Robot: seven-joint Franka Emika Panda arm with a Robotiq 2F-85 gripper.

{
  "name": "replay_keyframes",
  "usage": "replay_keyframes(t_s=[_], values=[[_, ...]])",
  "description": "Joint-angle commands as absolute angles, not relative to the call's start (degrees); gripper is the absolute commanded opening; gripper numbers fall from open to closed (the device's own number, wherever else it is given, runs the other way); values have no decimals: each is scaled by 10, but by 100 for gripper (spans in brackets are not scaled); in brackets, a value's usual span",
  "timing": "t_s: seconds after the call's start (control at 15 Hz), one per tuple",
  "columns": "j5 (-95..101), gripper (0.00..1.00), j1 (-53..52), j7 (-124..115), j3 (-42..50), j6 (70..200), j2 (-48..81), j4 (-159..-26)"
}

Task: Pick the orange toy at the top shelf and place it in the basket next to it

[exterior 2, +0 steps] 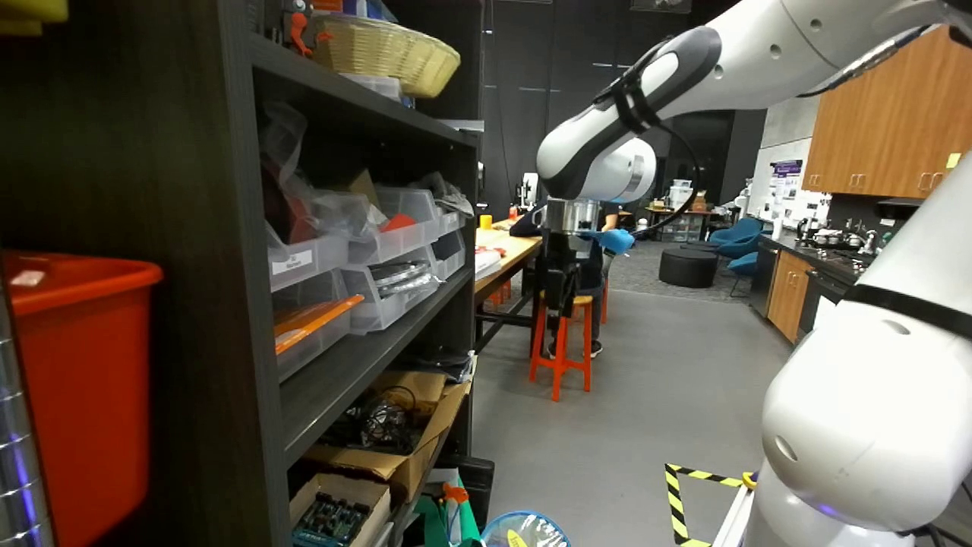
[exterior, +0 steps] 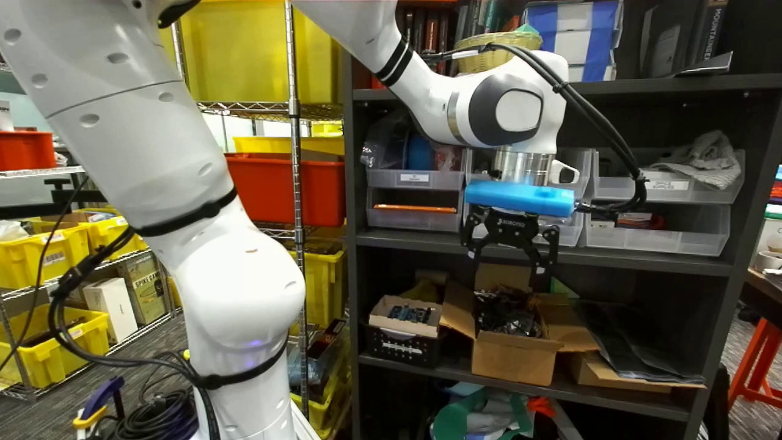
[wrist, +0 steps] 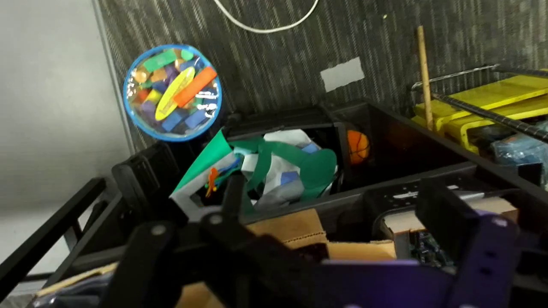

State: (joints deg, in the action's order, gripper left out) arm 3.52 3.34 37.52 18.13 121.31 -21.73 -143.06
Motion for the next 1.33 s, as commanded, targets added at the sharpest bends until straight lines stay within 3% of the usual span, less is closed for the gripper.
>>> replay_keyframes(t_s=[0.0,0.4,0.47,0.93,1.27], values=[[39,100,42,399,165,1344,-274,-1514],[20,100,12,389,161,1609,-325,-1643],[5,100,-14,392,172,1631,-288,-1597],[-8,100,-129,377,199,1880,-286,-1598],[32,100,-247,371,266,2049,-287,-1596]])
